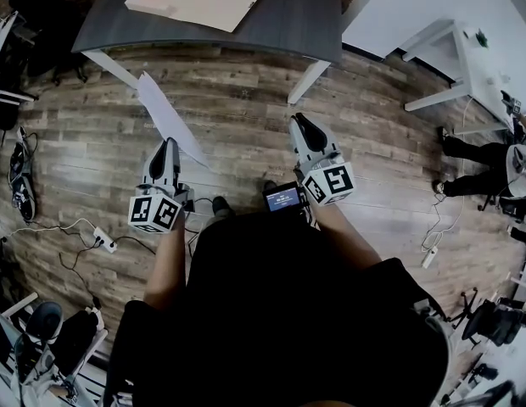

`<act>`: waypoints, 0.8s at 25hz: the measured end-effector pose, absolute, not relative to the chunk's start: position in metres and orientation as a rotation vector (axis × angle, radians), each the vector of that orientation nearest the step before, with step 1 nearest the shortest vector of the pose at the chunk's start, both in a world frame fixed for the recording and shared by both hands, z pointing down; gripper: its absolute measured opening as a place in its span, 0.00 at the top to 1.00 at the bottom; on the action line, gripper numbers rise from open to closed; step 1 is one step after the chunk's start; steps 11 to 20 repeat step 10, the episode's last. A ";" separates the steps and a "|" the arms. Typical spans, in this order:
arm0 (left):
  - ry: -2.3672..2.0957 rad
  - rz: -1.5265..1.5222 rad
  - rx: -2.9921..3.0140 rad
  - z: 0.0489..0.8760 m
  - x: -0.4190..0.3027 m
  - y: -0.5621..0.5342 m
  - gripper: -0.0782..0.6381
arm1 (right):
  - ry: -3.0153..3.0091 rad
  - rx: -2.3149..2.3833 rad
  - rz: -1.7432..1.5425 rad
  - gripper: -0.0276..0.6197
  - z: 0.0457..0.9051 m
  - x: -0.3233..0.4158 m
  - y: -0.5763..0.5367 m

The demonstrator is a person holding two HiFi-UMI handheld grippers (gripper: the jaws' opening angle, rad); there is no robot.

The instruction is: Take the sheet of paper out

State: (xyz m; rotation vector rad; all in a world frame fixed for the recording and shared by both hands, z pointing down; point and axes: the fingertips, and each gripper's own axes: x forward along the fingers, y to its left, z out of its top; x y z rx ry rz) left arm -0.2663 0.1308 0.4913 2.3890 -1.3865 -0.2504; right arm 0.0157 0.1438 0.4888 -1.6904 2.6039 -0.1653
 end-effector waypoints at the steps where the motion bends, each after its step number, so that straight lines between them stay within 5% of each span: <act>1: -1.384 -0.251 2.391 0.491 -0.264 0.130 0.90 | 2.601 -1.691 -0.164 0.88 0.489 0.018 0.144; 20: -1.368 -0.249 2.400 0.488 -0.231 0.127 0.90 | 2.581 -1.701 -0.169 0.88 0.488 0.054 0.142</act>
